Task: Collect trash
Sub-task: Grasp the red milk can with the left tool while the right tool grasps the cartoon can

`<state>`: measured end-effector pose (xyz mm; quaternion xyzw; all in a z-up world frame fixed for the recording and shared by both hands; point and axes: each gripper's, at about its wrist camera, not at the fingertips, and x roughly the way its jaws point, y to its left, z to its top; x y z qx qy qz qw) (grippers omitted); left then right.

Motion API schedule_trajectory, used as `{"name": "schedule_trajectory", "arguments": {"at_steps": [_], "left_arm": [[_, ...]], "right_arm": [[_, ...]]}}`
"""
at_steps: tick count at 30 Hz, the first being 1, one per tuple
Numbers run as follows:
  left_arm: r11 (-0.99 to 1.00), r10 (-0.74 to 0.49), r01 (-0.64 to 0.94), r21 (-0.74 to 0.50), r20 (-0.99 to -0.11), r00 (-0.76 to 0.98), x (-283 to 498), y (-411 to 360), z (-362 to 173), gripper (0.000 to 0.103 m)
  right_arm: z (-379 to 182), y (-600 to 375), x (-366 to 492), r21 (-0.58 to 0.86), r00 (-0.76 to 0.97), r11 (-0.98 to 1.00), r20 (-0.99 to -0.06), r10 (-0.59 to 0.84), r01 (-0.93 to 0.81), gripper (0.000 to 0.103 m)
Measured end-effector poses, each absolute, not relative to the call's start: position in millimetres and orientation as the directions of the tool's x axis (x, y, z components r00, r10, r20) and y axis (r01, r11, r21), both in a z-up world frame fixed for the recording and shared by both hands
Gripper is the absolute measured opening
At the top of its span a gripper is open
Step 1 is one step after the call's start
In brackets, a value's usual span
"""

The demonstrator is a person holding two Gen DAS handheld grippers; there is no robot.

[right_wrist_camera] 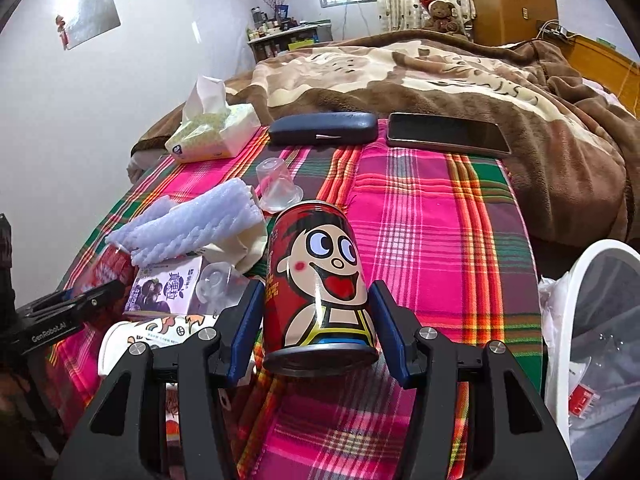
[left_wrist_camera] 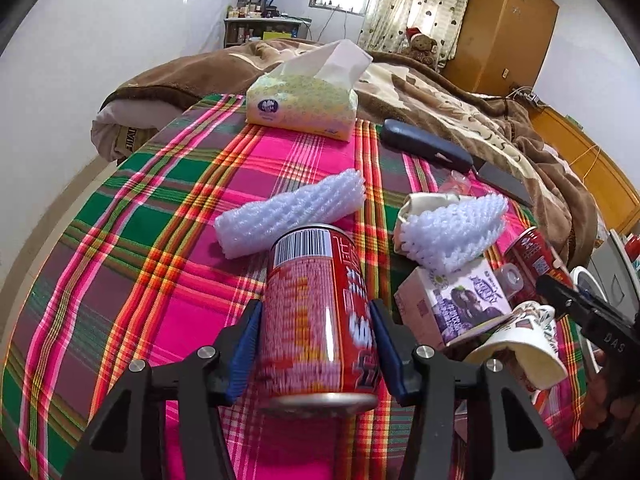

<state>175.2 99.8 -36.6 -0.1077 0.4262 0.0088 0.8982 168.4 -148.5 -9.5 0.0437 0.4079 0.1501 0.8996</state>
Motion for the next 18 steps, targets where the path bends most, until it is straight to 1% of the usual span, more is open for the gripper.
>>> {"name": "schedule_trajectory", "arguments": {"at_steps": [2, 3, 4, 7, 8, 9, 10, 12, 18], "left_arm": [[0.971, -0.085, -0.122, -0.207, -0.769, 0.633, 176.9, 102.3, -37.6, 0.056], [0.97, -0.081, -0.13, -0.207, -0.773, 0.629, 178.2, 103.5, -38.0, 0.062], [0.969, -0.075, -0.139, -0.205, -0.777, 0.624, 179.5, 105.0, -38.3, 0.064], [0.963, -0.11, -0.128, -0.239, -0.776, 0.621, 181.4, 108.3, -39.8, 0.064], [0.961, -0.117, -0.125, -0.245, -0.776, 0.619, 181.6, 108.6, -40.6, 0.063], [0.961, -0.113, -0.131, -0.244, -0.776, 0.62, 180.6, 109.1, -41.0, 0.055], [0.964, -0.105, -0.129, -0.233, -0.777, 0.62, 180.2, 107.8, -40.5, 0.053], [0.97, -0.082, -0.129, -0.205, -0.777, 0.625, 179.5, 104.6, -39.2, 0.053], [0.974, -0.078, -0.115, -0.196, -0.764, 0.64, 173.7, 97.6, -32.0, 0.053]], "right_arm": [[-10.0, -149.7, 168.1, 0.201, 0.621, 0.952, -0.722, 0.305, -0.233, 0.055], [-10.1, -150.0, 168.2, 0.203, 0.62, 0.951, -0.723, 0.305, -0.231, 0.055], [-10.0, -150.4, 168.1, 0.203, 0.62, 0.952, -0.723, 0.305, -0.231, 0.055], [-9.2, -151.0, 167.8, 0.203, 0.624, 0.952, -0.72, 0.304, -0.229, 0.055], [-9.0, -152.0, 167.6, 0.203, 0.624, 0.952, -0.72, 0.304, -0.229, 0.055], [-9.2, -153.0, 167.5, 0.203, 0.625, 0.952, -0.72, 0.303, -0.228, 0.055], [-9.5, -152.9, 167.9, 0.203, 0.625, 0.953, -0.72, 0.302, -0.226, 0.055], [-10.1, -153.5, 167.5, 0.205, 0.625, 0.952, -0.72, 0.303, -0.226, 0.055], [-9.3, -157.9, 163.7, 0.209, 0.628, 0.952, -0.716, 0.305, -0.224, 0.055]]}}
